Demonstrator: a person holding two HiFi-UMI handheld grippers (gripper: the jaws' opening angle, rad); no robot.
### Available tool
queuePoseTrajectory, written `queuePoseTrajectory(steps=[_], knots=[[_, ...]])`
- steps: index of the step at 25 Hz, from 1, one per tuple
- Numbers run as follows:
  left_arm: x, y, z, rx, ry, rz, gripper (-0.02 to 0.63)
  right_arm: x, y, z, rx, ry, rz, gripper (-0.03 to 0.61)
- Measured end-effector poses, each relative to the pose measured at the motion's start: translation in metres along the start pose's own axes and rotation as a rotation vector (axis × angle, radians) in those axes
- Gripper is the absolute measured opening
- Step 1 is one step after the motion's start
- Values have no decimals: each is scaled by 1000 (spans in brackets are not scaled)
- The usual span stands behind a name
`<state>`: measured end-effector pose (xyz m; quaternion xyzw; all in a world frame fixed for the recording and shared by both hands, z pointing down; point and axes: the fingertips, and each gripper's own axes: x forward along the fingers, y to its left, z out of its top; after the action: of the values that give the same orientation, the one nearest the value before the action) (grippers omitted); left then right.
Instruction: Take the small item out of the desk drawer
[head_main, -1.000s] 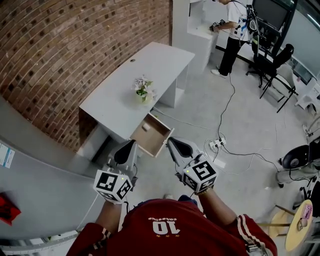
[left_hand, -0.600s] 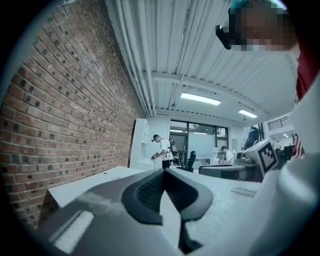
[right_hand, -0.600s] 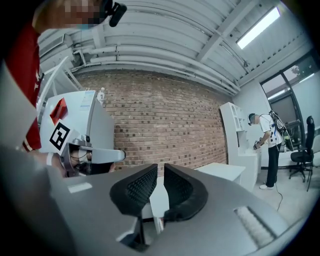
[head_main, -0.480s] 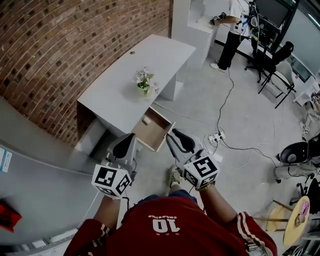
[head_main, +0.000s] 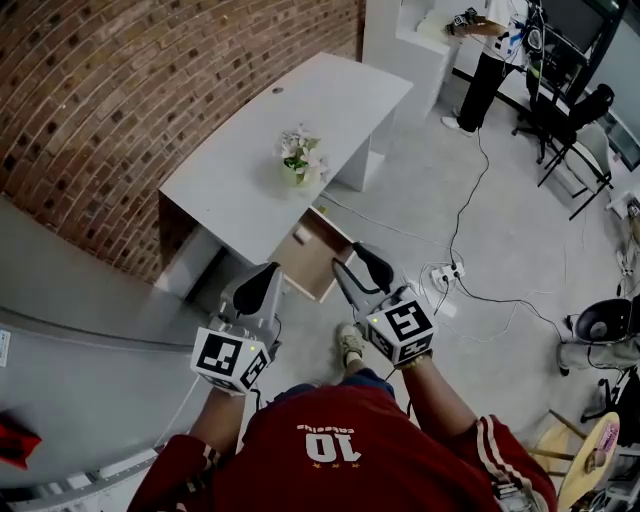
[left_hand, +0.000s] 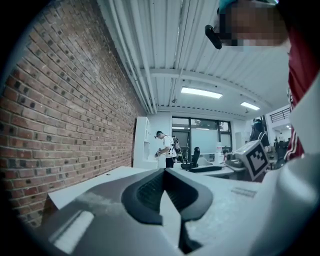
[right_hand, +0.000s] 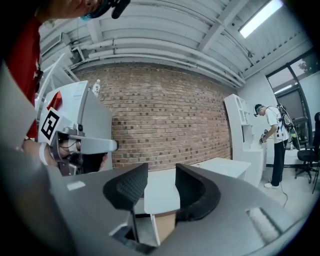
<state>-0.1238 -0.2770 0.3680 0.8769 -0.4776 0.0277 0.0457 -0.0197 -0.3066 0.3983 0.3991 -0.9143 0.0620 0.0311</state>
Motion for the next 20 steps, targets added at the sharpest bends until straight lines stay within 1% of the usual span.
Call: queuePoseTrajectory(steps=[3,6,11,14,17,20], knots=[[16,15,-8,-14,21,23,3,18,-14,-11,23,14,15,164],[29,25,-19,-31,45,29,3,37,-28,-28,31,43,24,163],[53,42,-36,-19,76,24,3,68,-46,-60,47,75,29,163],[66,53,-48,-18,95,27,3,87,-53,-86,46,107,34,163],[79,63,-62,-21,109,28,3,104,-62,-119,14,142,40,163],[91,75,-78,-19,130,32,3,124,-72,-152,27,175,46,163]])
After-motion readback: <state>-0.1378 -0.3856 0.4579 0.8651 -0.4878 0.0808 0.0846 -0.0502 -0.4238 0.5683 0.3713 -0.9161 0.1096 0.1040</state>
